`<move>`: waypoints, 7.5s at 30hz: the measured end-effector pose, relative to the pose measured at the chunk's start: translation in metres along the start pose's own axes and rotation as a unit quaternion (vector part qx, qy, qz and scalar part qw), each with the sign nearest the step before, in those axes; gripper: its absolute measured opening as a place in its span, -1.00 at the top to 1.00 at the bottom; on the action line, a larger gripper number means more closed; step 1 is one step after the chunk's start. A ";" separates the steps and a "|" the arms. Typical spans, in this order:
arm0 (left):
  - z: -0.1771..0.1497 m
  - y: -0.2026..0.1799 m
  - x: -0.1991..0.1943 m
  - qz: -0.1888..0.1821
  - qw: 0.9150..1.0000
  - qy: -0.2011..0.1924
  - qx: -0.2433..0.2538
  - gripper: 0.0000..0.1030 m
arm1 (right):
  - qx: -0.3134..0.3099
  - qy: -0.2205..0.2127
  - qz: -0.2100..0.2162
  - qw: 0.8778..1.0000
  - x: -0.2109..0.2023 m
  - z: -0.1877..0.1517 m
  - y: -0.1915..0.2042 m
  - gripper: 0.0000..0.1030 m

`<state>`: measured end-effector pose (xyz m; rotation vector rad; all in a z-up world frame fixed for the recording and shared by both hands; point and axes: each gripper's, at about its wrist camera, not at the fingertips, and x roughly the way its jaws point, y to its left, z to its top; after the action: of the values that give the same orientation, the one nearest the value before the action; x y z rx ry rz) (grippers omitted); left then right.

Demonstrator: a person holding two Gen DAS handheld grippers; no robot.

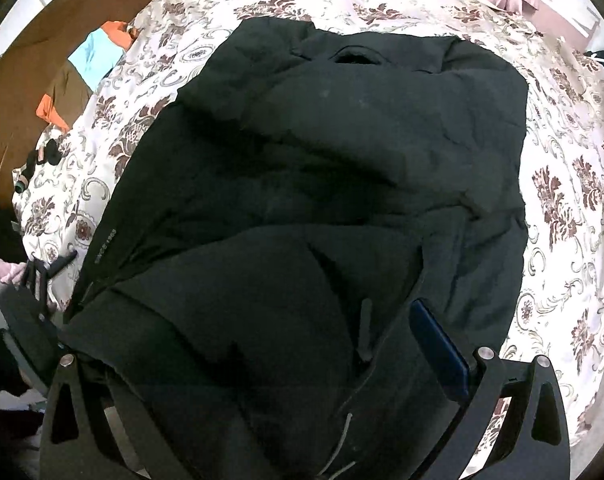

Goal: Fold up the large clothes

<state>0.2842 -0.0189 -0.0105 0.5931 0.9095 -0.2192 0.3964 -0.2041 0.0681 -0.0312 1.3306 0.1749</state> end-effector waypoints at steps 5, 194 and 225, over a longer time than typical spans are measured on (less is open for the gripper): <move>0.026 0.017 -0.022 -0.011 0.999 -0.041 0.020 -0.84 | -0.012 -0.018 -0.033 0.999 -0.013 -0.004 -0.011 -0.97; 0.322 0.096 0.277 -0.153 0.975 0.047 -0.152 -1.00 | 0.023 -0.145 -0.023 0.989 0.166 0.239 -0.139 -0.53; 0.310 0.088 0.295 -0.188 0.970 -0.042 -0.148 -1.00 | 0.014 -0.200 -0.018 0.979 0.179 0.233 -0.139 -0.75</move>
<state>0.7095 -0.1030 -0.0654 0.1289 0.9460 -0.4369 0.6816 -0.2928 -0.0596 0.0042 0.9294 0.1243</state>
